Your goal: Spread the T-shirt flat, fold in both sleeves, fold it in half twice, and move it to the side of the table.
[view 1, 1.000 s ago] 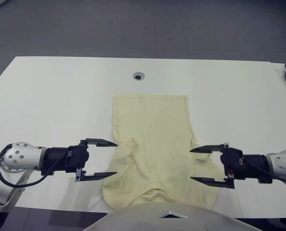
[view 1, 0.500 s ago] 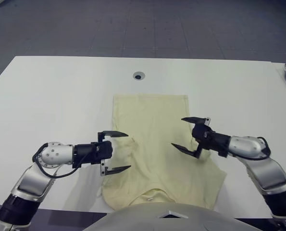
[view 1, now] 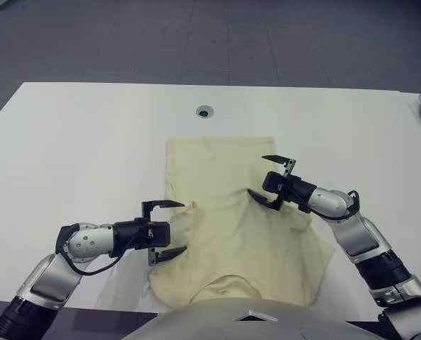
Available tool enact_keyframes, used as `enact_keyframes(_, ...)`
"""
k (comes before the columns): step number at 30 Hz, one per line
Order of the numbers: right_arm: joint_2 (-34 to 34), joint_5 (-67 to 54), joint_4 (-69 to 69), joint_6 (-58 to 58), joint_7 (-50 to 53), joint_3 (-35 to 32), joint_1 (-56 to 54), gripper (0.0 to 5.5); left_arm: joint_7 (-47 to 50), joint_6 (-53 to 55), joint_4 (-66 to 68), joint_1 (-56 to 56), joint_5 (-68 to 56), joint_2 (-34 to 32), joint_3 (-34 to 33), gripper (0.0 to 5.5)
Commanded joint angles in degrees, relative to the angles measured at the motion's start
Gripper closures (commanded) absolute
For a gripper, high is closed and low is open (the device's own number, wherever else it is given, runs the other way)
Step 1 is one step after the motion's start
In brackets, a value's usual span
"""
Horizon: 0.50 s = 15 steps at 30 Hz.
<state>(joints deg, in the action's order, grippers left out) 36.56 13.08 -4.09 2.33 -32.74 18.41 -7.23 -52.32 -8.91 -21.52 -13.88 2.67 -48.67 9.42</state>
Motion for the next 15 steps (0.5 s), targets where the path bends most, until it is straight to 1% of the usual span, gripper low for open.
enact_keyframes(1,4.9,5.9,6.0,0.0,-0.5,0.8,2.9,0.12,1.8,0.0,0.6,-3.7,4.3,-1.7,-0.5,0.10)
enact_keyframes(7,8.3,6.4,7.0,-2.7,-1.4,-0.4,4.1,0.12,5.7,4.0,2.0,-4.4,7.3,0.4,0.2,0.10)
enact_keyframes(15,10.8,5.6,6.6,-2.9,-2.4,-2.2,6.1,0.12,8.2,14.4,-2.6,-5.6,4.0,2.8,-1.1,0.10)
